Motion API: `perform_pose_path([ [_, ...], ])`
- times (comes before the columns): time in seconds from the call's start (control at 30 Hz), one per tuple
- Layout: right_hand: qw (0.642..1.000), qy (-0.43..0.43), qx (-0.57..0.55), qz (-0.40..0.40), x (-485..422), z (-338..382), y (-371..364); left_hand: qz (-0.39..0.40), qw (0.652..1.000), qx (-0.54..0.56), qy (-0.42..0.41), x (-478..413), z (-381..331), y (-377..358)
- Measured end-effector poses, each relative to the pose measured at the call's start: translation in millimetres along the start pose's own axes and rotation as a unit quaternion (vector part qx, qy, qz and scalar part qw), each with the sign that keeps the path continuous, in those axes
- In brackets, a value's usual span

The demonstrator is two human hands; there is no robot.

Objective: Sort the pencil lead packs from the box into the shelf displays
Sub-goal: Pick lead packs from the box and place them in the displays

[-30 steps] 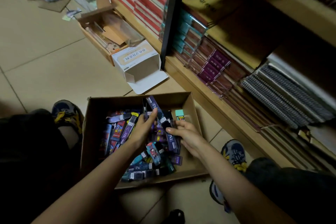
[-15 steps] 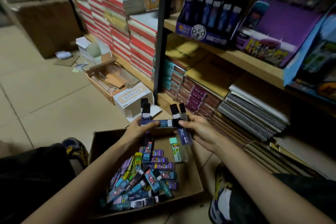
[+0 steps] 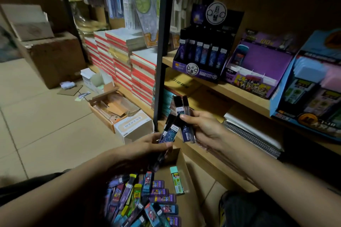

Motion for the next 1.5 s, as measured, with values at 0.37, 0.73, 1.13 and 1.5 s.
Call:
perform_pose_path([
  [0.37,0.994,0.046,-0.095,-0.014,-31,54,-14,-0.078,0.978,0.133,-0.142,-17,-75,28],
  [0.73,0.997,0.054,0.003,-0.046,-40,42,-24,-0.038,0.964,0.184,-0.188,-31,-95,9],
  [1.13,0.997,0.071,-0.008,-0.013,-36,44,-28,-0.006,0.967,0.110,-0.232,-28,-100,-5],
  [1.5,0.987,0.129,0.079,-0.052,-33,61,6,-0.073,0.967,0.093,-0.224,-34,-108,18],
])
Point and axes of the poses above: each hand's wrist, its own x-axis away from the middle knuckle, its own y-axis out of the back of the hand, z = x × y, the point moved 7 cm from there along -x, towards the middle knuckle, and after that the axes turned 6 degrees about y, right-handed, at the moved point
